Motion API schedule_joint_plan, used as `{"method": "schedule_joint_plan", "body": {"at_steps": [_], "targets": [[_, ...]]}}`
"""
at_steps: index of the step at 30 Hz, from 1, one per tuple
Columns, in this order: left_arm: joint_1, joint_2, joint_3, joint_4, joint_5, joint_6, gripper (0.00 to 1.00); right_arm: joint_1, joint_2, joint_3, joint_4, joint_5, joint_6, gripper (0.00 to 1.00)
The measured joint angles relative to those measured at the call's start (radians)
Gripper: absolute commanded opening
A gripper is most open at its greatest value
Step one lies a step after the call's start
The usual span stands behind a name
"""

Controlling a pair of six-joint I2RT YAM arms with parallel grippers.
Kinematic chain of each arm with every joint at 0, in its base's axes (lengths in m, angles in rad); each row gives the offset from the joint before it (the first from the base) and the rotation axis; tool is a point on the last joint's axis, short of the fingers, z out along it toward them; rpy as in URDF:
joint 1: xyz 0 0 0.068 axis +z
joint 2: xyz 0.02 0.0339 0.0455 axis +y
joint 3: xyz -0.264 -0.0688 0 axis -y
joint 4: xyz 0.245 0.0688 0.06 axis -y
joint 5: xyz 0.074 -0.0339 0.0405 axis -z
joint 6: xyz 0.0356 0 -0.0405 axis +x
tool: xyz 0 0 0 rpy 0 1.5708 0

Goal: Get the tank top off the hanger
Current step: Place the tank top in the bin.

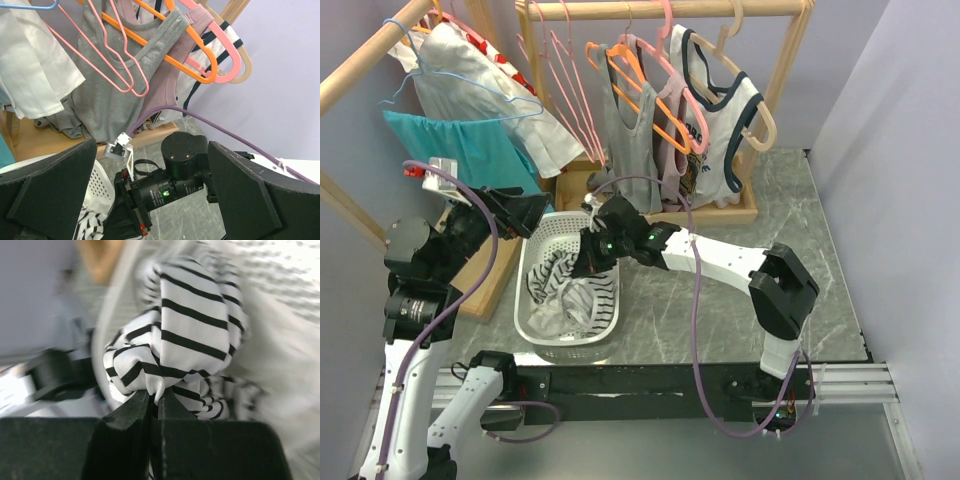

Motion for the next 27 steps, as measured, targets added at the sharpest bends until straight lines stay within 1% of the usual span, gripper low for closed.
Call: {"method": "schedule_joint_plan", "body": {"at_steps": [4,6,7,8,9,10,13,16,19,21,22,25,27], "targets": [[0.0,0.011,-0.012,0.0,0.0,0.0,0.99,0.005,0.0,0.0,-0.133,0.153,-0.048,0.14],[0.0,0.02,-0.023,-0.01,0.0,0.001,0.99,0.005,0.007,0.005,-0.188,0.194,-0.071,0.18],[0.0,0.025,-0.029,-0.016,0.0,0.003,0.99,0.005,0.016,0.011,-0.211,0.211,-0.084,0.27],[0.0,0.03,-0.036,-0.029,-0.003,0.006,0.99,0.006,0.032,0.019,-0.232,0.222,-0.096,0.4],[0.0,0.031,-0.042,-0.042,-0.006,0.009,0.99,0.007,0.05,0.027,-0.248,0.234,-0.105,0.51],[0.0,0.033,-0.05,-0.057,-0.013,0.017,0.99,0.009,0.068,0.03,-0.26,0.244,-0.112,0.69],[0.0,0.034,-0.072,-0.086,-0.021,0.026,0.99,0.013,0.095,0.027,-0.27,0.25,-0.124,0.74],[0.0,0.034,-0.088,-0.103,-0.019,0.027,0.99,0.016,0.072,-0.031,-0.254,0.251,-0.132,0.78],[0.0,0.038,-0.09,-0.099,-0.011,0.026,0.99,0.016,-0.016,-0.106,-0.237,0.249,-0.132,0.81],[0.0,0.042,-0.09,-0.09,-0.002,0.026,0.99,0.016,-0.109,-0.144,-0.233,0.247,-0.131,0.84],[0.0,0.043,-0.09,-0.086,0.004,0.026,0.99,0.016,-0.148,-0.148,-0.233,0.247,-0.131,0.87],[0.0,0.055,-0.09,-0.077,0.018,0.026,0.99,0.016,-0.294,-0.143,-0.194,0.248,-0.129,0.87],[0.0,0.061,-0.09,-0.069,0.033,0.026,0.99,0.016,-0.362,-0.122,-0.187,0.253,-0.129,0.88]]}}
